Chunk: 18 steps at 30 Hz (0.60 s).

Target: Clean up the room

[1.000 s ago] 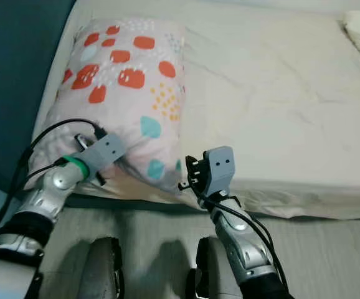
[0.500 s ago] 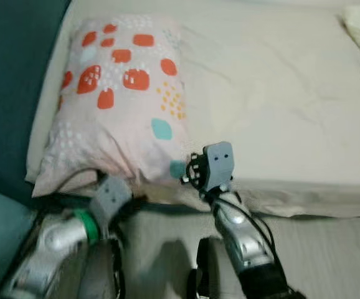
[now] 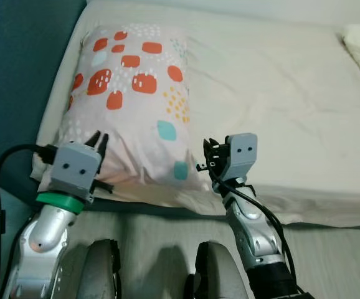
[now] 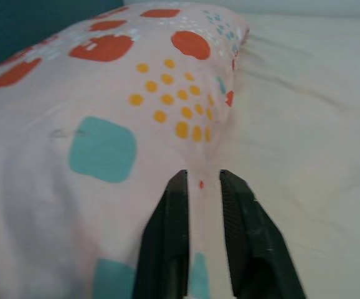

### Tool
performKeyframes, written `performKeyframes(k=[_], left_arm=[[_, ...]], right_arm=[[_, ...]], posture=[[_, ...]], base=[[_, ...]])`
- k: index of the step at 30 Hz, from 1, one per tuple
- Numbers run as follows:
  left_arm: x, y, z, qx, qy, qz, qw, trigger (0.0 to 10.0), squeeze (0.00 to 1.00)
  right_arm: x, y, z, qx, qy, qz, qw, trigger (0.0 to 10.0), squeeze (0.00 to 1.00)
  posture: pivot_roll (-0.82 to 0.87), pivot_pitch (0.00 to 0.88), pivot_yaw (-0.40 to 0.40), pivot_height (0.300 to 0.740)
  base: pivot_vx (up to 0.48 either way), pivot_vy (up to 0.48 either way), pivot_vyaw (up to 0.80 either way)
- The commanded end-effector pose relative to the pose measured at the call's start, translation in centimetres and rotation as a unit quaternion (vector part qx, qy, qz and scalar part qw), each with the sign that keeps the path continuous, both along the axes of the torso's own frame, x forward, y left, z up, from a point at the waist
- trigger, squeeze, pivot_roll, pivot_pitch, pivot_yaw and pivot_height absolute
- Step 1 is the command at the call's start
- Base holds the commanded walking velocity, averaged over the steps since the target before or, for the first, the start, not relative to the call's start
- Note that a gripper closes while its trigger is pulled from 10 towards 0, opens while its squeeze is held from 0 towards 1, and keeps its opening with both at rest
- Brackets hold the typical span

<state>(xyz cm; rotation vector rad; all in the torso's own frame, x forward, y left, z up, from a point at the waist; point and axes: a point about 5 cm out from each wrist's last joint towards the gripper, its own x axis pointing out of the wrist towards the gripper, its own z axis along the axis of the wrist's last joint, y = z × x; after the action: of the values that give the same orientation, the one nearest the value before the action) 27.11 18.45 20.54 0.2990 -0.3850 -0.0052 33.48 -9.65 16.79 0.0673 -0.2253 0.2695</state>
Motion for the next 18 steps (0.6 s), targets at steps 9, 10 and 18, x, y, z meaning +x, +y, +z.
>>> performKeyframes(k=[9,10,18], left_arm=[[1.6,1.4,-0.6,-0.066,0.051,0.044,0.996,10.0,1.0],[1.6,1.4,-0.6,-0.066,0.051,0.044,0.996,10.0,1.0],[2.8,0.0,-1.7,-0.075,0.093,0.003,0.993,10.0,0.0]], right_arm=[[-0.7,-0.9,0.4,0.014,-0.013,-0.02,1.0,10.0,1.0],[-0.7,-0.9,0.4,0.014,-0.013,-0.02,1.0,10.0,1.0],[-0.9,-1.9,0.8,0.006,-0.025,-0.063,0.998,10.0,0.0]], posture=[[0.08,0.149,-0.034,0.606],[0.08,0.149,-0.034,0.606],[0.06,0.119,-0.02,0.606]], base=[[0.0,0.0,0.0],[0.0,0.0,0.0],[0.0,0.0,0.0]])
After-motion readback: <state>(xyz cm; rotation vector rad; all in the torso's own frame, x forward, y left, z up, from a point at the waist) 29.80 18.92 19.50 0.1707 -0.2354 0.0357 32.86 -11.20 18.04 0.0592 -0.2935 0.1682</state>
